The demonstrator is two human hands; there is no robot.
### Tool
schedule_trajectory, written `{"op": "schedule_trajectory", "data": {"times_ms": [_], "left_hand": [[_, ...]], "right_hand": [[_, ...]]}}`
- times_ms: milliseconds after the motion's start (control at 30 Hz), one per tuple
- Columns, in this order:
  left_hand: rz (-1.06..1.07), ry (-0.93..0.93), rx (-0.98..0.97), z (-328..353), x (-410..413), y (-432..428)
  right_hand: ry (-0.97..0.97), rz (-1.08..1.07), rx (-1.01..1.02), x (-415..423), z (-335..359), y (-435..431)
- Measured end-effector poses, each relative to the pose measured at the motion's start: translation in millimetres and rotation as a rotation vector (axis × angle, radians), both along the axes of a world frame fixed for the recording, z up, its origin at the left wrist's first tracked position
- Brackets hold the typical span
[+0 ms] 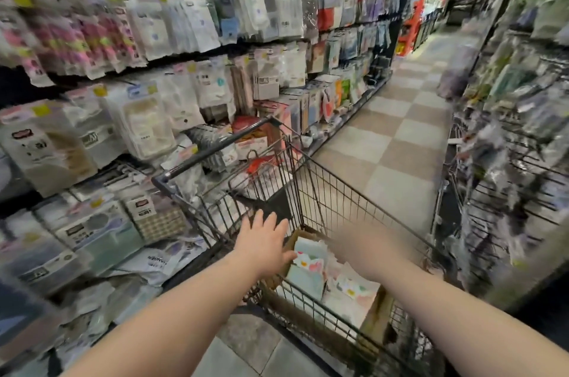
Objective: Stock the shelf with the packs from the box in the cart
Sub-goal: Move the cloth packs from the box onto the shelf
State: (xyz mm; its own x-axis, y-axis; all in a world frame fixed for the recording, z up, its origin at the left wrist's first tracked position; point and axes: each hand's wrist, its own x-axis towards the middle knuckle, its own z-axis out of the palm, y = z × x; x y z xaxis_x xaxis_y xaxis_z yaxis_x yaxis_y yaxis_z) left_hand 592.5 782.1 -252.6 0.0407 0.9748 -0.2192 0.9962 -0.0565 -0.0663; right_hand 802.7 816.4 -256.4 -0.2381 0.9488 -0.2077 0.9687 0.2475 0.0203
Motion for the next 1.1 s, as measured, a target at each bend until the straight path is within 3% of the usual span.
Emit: {"op": "schedule_trajectory", "data": {"times_ms": [567, 933, 1100], "left_hand": [[-0.314, -0.045, -0.224, -95, 11, 182], [-0.362, -0.027, -0.556, -203, -10, 254], [-0.275, -0.070, -0.696, -249, -8, 261]], "right_hand": [[0.018, -0.347, -0.283, 25, -85, 94], [0.098, -0.588, -0.613, 18, -181, 126], [0.149, -0.676, -0.695, 26, -228, 139]]}}
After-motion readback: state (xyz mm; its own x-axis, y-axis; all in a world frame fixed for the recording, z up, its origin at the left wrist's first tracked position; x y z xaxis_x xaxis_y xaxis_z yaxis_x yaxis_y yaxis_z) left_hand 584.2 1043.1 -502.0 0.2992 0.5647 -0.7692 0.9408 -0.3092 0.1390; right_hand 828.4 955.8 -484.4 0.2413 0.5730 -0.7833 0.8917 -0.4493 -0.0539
